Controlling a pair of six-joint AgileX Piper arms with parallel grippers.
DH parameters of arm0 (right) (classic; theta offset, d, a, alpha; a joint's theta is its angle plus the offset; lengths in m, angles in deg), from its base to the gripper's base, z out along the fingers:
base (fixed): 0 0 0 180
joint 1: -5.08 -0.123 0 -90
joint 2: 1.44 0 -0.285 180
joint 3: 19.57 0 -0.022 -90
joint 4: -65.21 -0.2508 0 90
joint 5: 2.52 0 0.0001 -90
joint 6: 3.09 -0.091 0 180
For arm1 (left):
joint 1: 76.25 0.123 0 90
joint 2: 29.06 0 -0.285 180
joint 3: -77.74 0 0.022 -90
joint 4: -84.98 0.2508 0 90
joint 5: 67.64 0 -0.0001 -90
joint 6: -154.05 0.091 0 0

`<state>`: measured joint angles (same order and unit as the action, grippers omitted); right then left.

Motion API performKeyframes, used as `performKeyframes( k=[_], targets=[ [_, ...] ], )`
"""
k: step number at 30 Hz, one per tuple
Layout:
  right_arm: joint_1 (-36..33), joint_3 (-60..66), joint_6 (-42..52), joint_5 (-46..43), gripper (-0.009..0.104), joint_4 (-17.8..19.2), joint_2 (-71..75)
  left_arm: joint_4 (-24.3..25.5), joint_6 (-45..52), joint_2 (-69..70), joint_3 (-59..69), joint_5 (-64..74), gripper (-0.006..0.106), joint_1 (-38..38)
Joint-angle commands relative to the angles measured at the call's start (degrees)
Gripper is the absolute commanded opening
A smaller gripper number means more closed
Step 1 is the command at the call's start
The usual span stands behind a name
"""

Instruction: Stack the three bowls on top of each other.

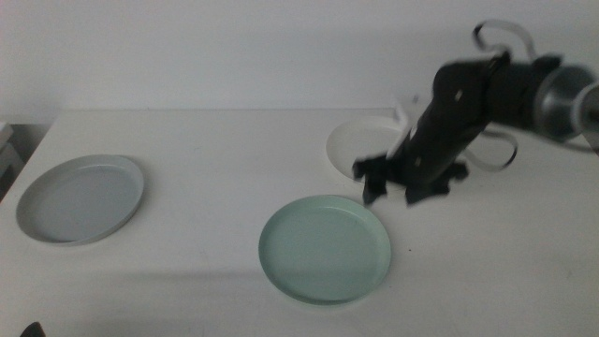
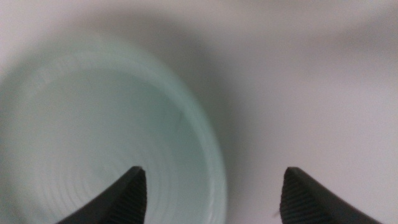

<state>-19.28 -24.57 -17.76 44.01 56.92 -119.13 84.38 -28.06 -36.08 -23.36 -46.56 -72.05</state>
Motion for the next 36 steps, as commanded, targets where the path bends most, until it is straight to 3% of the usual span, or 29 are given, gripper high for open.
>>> performKeyframes(
  k=[1, 9, 19, 27, 32, 36],
  targets=[
    [2.49, -4.56, 0.14, 0.2, 0.059, 3.09, 4.1, -0.21, -0.72, 0.84, 0.37, -4.25, 0.09, -0.09],
    [10.68, -24.05, 0.14, 7.49, 0.059, 9.13, -3.54, -0.21, -0.72, 0.84, 0.37, -4.25, 0.09, -0.09],
    [15.5, -42.78, 2.7, 11.05, 0.059, 7.83, -19.3, -0.21, -0.72, 0.84, 0.37, -4.25, 0.09, -0.09],
    [15.5, -45.91, 3.87, 11.34, 0.056, 5.38, -26.32, -0.21, -0.72, 0.84, 0.37, -4.25, 0.09, -0.09],
    [15.5, -45.91, 3.81, 10.37, 0.037, 5.2, -28.09, -0.21, -0.72, 0.84, 0.37, -4.25, 0.09, -0.09],
    [15.5, -45.91, 4.77, 9.09, 0.0, 5.2, -27.87, -0.21, -0.72, 0.84, 0.37, -4.25, 0.09, -0.09]
  ],
)
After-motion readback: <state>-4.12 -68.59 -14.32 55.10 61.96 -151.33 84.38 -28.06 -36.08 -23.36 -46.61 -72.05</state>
